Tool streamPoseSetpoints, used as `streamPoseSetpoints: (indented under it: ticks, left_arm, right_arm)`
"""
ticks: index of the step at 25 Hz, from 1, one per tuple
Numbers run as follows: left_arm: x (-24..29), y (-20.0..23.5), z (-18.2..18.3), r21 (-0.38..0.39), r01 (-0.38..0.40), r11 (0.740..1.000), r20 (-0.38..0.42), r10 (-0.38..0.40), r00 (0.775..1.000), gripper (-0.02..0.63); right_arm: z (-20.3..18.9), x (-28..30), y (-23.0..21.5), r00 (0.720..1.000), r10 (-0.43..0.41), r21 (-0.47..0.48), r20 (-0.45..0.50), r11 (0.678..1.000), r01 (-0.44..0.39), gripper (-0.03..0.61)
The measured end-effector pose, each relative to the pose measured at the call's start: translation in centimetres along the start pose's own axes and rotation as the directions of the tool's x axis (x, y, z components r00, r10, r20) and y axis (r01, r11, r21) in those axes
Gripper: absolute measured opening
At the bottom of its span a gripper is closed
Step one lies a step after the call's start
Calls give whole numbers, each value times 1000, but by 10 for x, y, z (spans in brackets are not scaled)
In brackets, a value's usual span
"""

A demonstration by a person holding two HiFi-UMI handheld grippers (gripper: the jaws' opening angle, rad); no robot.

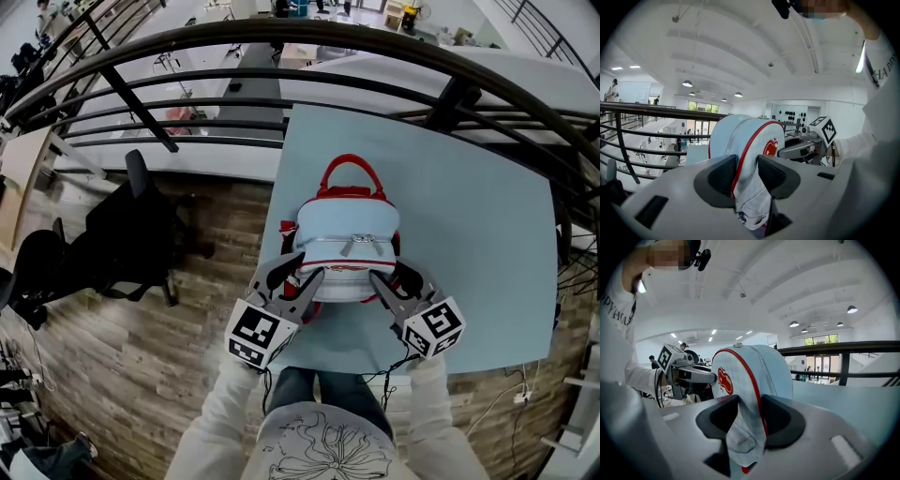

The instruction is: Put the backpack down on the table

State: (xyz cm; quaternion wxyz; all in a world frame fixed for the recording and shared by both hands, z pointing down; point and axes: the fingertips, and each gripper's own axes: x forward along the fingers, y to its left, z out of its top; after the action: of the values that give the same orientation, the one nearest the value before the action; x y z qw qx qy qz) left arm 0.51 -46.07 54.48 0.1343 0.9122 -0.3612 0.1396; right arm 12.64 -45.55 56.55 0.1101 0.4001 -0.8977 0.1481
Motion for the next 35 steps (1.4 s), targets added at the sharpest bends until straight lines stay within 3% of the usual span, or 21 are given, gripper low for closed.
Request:
streamPoseSetpoints:
  ticks: [9, 19, 28, 33, 35]
  left_arm:
    - [-12, -16, -8, -31, -14, 999, 27, 14, 1000, 160]
    - [-22, -16, -7, -142, -81, 987, 77, 93, 993, 179]
    - [-47, -5, 28, -136, -136, 981, 141, 155, 978, 179]
    - [-61, -8, 57, -121, -156, 980, 198, 178, 964, 178]
    - [-69, -12, 69, -115, -171, 978, 229, 194, 954, 178]
  right_arm:
    - [-9, -17, 11, 999, -39, 20, 14, 999, 39, 186]
    - [-8, -29, 11, 988, -111, 130, 102, 987, 98, 206]
    - [27, -52, 3, 963, -216, 114, 161, 973, 200, 213]
    - [65, -64, 9, 941, -233, 101, 247, 972, 214, 210]
    - [81, -72, 12, 922, -258, 91, 290, 966, 242, 168]
